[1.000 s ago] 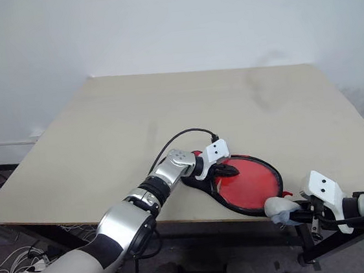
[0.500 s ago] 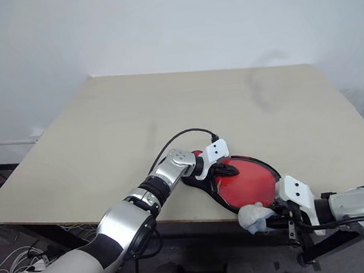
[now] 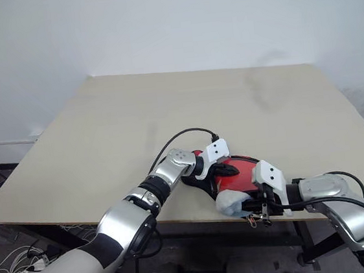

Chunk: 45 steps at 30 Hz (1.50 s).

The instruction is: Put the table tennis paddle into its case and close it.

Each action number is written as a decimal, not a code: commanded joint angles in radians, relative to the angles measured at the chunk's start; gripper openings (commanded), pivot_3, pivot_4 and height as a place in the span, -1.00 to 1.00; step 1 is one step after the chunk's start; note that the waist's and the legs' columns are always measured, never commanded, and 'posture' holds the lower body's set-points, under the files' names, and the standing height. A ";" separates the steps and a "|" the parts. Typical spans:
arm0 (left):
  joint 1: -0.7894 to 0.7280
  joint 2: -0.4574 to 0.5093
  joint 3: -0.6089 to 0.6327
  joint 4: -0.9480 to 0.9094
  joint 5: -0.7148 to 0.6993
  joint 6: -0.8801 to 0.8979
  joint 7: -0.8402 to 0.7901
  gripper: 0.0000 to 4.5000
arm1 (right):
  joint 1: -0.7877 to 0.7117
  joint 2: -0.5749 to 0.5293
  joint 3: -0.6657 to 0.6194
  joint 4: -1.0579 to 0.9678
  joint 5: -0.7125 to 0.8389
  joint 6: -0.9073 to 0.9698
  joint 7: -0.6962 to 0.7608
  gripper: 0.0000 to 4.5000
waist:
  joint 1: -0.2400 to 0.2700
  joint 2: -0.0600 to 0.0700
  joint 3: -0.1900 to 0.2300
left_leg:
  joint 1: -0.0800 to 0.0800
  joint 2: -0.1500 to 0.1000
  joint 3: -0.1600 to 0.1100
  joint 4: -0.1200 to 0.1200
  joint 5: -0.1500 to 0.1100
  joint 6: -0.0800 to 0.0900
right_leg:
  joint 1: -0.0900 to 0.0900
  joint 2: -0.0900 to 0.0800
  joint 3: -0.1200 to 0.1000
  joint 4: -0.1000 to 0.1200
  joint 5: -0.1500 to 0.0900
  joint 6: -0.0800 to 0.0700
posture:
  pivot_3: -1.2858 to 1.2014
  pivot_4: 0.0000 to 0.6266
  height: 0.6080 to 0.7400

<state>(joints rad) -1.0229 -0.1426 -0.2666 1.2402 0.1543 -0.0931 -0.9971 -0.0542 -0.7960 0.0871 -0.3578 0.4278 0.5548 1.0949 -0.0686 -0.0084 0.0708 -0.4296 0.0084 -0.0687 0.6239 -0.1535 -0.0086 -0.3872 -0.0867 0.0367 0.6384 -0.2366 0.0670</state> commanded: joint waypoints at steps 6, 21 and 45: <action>-0.020 -0.035 0.000 0.007 0.010 0.002 0.003 -1.00 | -0.096 0.073 0.064 0.050 -0.024 -0.015 -0.028 -0.87 | 0.000 0.000 -0.001 | 0.000 0.000 0.000 0.000 0.000 0.000 | 0.000 0.000 0.000 0.000 0.000 0.000 | 0.03 -1.00 1.00; -0.023 -0.033 0.017 0.008 0.028 0.001 0.002 -1.00 | -0.176 0.183 0.105 0.126 -0.082 -0.034 -0.054 -0.87 | -0.002 -0.002 -0.002 | 0.001 0.001 0.000 0.000 0.000 0.000 | -0.001 0.000 -0.001 0.001 0.000 0.000 | 0.03 -1.00 1.00; -0.049 -0.023 0.046 0.011 0.027 0.013 -0.033 -1.00 | -0.188 0.264 0.105 0.090 -0.045 0.032 -0.039 -0.87 | -0.006 -0.002 -0.002 | 0.001 0.002 0.000 0.000 0.000 0.000 | -0.003 0.000 -0.002 0.000 0.000 0.000 | 0.03 -1.00 1.00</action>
<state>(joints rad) -1.0426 -0.1107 -0.2229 1.2624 0.1971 -0.0810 -1.0128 -0.1917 -0.5828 0.1496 -0.2270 0.3580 0.6035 1.0771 -0.0747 -0.0100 0.0693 -0.4289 0.0103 -0.0690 0.6237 -0.1535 -0.0087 -0.3897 -0.0866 0.0349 0.6388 -0.2365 0.0668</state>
